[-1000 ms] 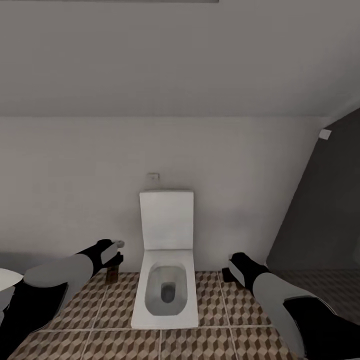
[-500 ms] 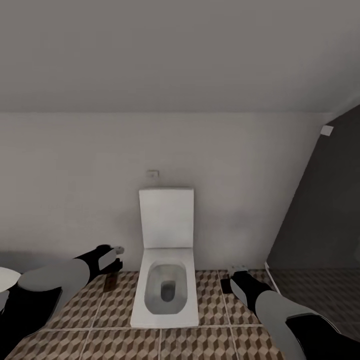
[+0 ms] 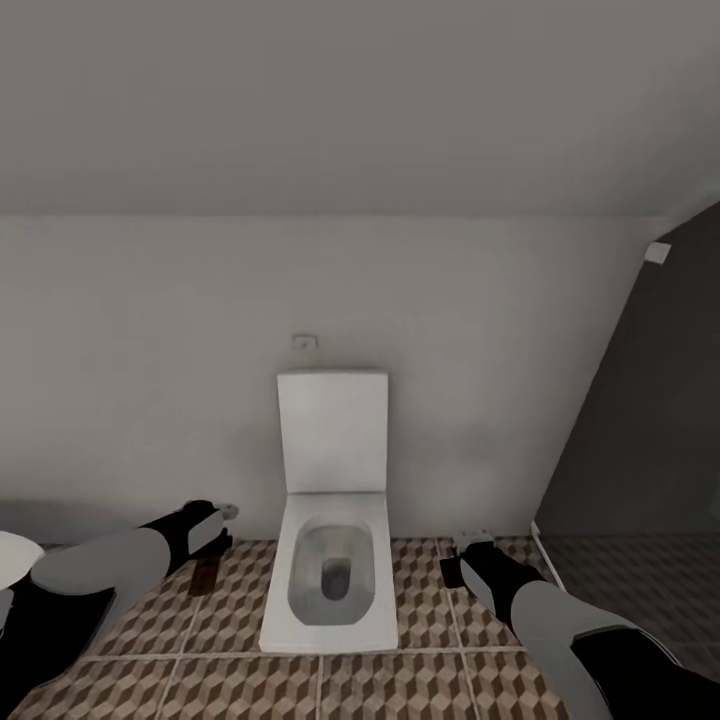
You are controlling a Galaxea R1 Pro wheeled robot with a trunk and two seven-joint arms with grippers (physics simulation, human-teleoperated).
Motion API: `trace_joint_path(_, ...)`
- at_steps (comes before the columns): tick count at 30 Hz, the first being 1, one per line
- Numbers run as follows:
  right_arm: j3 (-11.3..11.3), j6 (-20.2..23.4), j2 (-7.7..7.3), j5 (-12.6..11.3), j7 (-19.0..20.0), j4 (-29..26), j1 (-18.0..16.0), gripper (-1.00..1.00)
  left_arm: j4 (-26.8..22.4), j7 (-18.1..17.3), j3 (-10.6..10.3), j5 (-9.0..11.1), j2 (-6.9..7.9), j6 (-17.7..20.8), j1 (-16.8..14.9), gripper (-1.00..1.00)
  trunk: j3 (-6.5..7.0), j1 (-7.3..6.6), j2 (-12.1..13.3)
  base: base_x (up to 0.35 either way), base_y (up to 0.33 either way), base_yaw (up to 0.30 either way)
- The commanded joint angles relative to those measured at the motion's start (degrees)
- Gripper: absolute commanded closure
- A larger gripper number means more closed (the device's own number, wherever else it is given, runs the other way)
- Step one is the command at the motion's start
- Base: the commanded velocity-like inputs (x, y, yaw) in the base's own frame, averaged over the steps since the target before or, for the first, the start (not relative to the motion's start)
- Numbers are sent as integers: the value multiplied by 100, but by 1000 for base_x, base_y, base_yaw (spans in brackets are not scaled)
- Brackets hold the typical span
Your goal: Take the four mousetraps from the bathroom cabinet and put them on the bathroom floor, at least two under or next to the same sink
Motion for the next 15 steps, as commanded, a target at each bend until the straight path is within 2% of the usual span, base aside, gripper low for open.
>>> trace_joint_path(1, 40, 34, 0, -40, -18, -11, -2, 100, -21, 42, -30, 23, 9, 0, 23, 100, -24, 23, -46, 0, 0, 0)
trace_joint_path(15, 40, 27, 9, -33, -20, -5, 3, 100, -32, 18, -52, 20, 9, -164, 63, 100, -276, 330, -607, 0, 0, 0)
